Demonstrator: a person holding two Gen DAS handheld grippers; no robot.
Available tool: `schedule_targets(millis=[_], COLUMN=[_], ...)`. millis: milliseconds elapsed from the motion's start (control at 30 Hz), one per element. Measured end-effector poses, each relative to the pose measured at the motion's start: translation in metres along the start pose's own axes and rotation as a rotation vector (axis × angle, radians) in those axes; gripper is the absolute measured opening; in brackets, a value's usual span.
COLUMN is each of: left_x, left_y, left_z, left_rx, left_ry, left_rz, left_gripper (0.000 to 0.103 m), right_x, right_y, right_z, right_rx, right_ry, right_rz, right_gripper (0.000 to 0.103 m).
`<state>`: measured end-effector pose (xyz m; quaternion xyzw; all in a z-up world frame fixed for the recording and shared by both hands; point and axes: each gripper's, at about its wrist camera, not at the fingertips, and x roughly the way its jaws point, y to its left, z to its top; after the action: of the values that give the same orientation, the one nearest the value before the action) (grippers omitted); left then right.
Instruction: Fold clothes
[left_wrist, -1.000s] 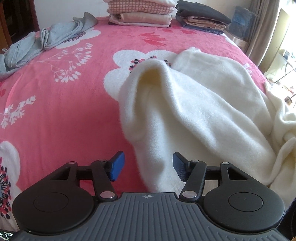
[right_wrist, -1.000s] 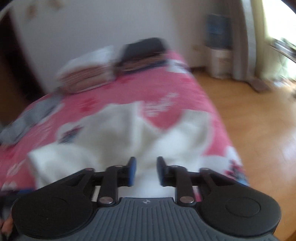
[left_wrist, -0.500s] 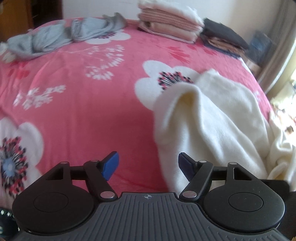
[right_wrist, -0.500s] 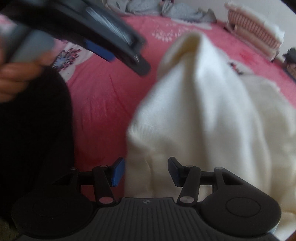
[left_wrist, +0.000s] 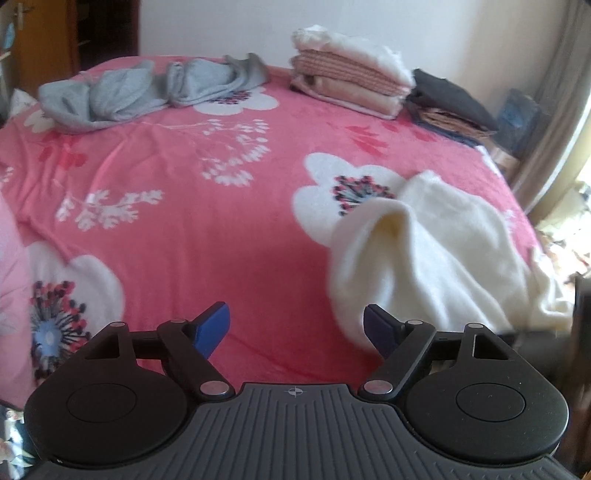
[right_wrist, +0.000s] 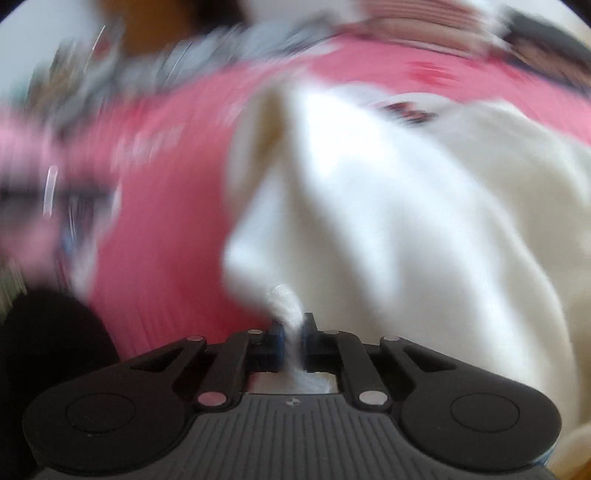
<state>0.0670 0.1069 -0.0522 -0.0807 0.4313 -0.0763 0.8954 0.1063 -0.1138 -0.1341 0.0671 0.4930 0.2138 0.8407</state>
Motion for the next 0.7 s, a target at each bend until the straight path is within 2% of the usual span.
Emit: schedule_targets(millis=[133,267,367,433,533,600,700], left_x=[0.003,0.013,0.02,0.025,0.039,0.048,0.056], left_y=[-0.015,-0.043,-0.065,-0.08,-0.096,-0.101,-0.102], left_z=[-0.006,-0.016,-0.024,-0.032,-0.044,-0.05,-0.053], left_rx=[0.005,0.018,0.032,0.056,0.076,0.082,0.069], left_ry=[0.019,0.052,0.075,0.083,0.113,0.139,0.174], left_rz=[-0.141,-0.287,-0.396,-0.443,-0.465,-0.467,-0.474], left_gripper=[0.089,0.094,0.095,0.095,0.093,0.083,0.075], right_x=[-0.04,-0.062,-0.069,-0.072,-0.079,-0.088,-0.096], right_y=[-0.067,-0.114,-0.127,-0.132,-0.136,-0.14,-0.139], right_z=[0.029,0.043,0.049,0.05,0.048,0.045,0.045], right_rx=[0.374,0.582,0.613,0.615,0.624,0.637,0.623], right_ry=[-0.13,-0.208,-0.226,-0.225,-0.221,-0.226,-0.238], right_rz=[0.176,0.299,0.332,0.354,0.393,0.422,0.433], right_gripper=[0.009,0.009,0.009,0.009,0.009,0.009,0.009])
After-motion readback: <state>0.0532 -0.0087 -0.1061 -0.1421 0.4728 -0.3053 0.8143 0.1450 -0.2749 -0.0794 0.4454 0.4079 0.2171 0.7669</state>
